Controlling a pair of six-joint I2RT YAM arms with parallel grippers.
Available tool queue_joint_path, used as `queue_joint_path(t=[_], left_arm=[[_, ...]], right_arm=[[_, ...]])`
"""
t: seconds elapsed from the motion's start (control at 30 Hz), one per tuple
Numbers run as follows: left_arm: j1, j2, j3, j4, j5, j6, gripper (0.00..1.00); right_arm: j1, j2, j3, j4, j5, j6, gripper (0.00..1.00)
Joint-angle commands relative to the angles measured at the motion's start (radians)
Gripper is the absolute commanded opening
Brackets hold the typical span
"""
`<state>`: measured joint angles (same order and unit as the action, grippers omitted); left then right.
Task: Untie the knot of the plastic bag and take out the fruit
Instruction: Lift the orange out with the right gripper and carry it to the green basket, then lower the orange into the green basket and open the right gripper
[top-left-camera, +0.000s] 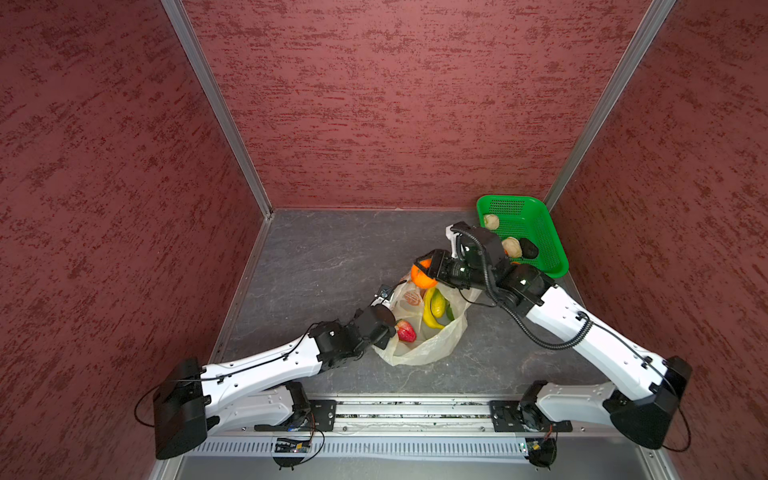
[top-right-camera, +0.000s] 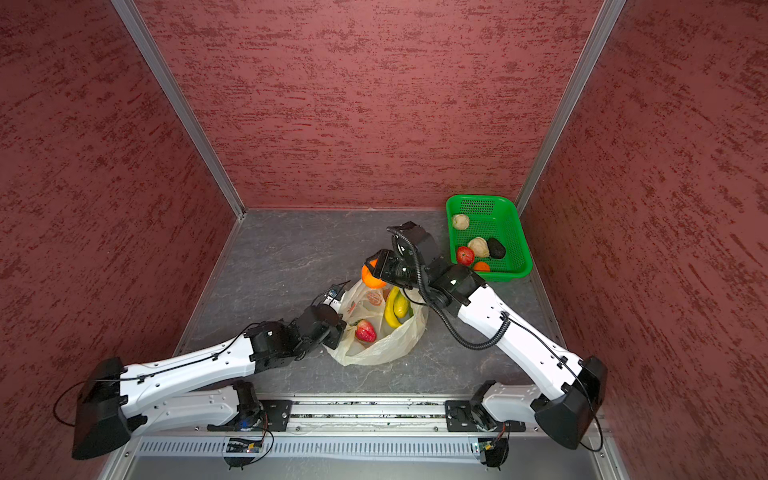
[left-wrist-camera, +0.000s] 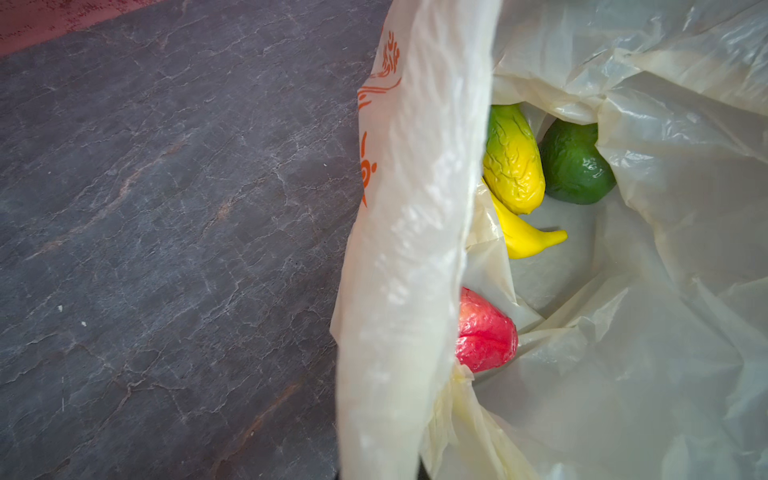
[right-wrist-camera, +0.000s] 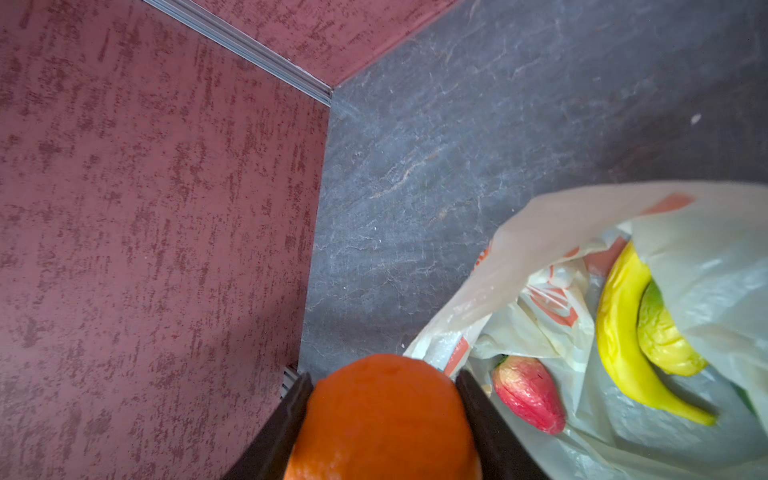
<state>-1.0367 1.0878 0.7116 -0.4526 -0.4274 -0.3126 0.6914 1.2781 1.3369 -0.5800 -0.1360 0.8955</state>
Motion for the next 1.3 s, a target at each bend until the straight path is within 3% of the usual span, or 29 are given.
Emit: queue_joint_path(t=[0.0, 0.3, 0.53, 0.73, 0.93, 1.1, 1.27], left_arm=[[0.010, -0.003, 0.036, -0.021, -0.007, 0.018, 0.00], [0.023, -0.016, 0.066, -0.052, -0.001, 0.034, 0.00], [0.038, -0.040, 0.081, -0.080, 0.006, 0.042, 0.00], [0.048, -0.063, 0.086, -0.081, 0.007, 0.063, 0.00], [0.047, -0.075, 0.072, -0.057, 0.023, 0.067, 0.00], [0.043, -0.090, 0.056, -0.049, 0.025, 0.067, 0.00], [0.035, -0.103, 0.051, -0.052, 0.018, 0.064, 0.00]], right_arm=[[-0.079, 0.012, 0.068, -0.070, 0.003, -0.070, 0.34], [-0.426, 0.070, 0.131, 0.028, -0.077, -0.155, 0.33], [-0.670, 0.151, 0.040, 0.168, -0.071, -0.176, 0.34], [-0.777, 0.338, 0.025, 0.292, -0.012, -0.208, 0.33], [-0.807, 0.543, 0.107, 0.353, 0.058, -0.217, 0.36], [-0.816, 0.679, 0.209, 0.323, 0.091, -0.237, 0.49], [-0.817, 0.707, 0.247, 0.274, 0.130, -0.263, 0.79]])
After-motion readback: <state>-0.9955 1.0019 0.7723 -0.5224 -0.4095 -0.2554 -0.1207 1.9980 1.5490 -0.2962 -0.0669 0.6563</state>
